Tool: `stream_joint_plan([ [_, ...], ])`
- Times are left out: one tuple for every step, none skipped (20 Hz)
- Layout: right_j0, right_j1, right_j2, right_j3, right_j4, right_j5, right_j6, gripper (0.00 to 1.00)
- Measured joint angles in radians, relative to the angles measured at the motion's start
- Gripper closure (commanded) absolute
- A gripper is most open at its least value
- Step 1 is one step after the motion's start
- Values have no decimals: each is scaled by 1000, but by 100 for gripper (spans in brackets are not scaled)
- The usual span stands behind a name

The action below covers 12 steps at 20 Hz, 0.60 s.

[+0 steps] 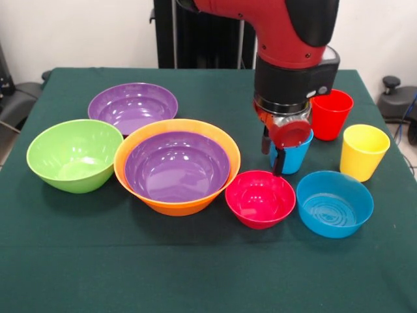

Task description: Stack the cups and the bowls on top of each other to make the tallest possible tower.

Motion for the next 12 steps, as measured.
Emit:
stream_joint_plan([
  [0,4,0,0,4,-5,0,0],
  [0,8,-1,0,9,-10,0,0],
  [0,10,-1,0,10,-12,0,0],
  [0,19,-2,0,19,-19,0,0],
  [0,24,-2,0,23,-25,0,0],
  [0,26,-2,0,26,-27,0,0],
  [0,28,-2,0,28,-30,0,0],
  [0,35,-2,1,37,-39,0,0],
  [0,39,-2,1,43,-45,0,0],
  [0,45,-2,1,50,-54,0,0],
  [0,49,-2,1,54,-59,0,0],
  [0,58,-2,1,61,-69,0,0],
])
